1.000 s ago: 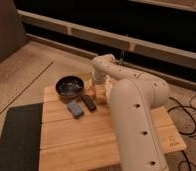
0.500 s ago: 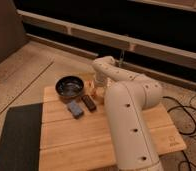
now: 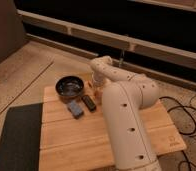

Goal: Place the pepper in the ceramic bowl

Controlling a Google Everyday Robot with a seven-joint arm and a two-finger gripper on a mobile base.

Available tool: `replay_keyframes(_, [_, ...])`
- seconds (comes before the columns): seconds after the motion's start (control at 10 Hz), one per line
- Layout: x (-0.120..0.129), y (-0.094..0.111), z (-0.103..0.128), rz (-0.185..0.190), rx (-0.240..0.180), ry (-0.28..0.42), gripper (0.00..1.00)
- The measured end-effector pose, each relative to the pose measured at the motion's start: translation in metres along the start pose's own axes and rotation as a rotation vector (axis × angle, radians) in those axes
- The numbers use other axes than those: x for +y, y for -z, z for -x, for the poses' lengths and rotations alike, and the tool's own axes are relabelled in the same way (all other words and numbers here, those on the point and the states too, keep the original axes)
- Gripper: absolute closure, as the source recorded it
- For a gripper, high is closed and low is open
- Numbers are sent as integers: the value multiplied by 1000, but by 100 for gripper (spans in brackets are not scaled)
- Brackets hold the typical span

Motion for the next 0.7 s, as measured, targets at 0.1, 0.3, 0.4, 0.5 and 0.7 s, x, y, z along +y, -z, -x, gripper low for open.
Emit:
replay_keyframes(0.1, [6, 6, 6, -4, -15, 15, 100])
replay_keyframes(0.3, [26, 36, 28, -27, -82, 82, 100])
replay_keyframes(0.4, [36, 52, 37, -35, -113, 114, 100])
replay_keyframes(0.5, [49, 68, 44, -42, -141, 152, 100])
replay_keyframes(0.7, [77, 86, 50, -47, -170, 216, 100])
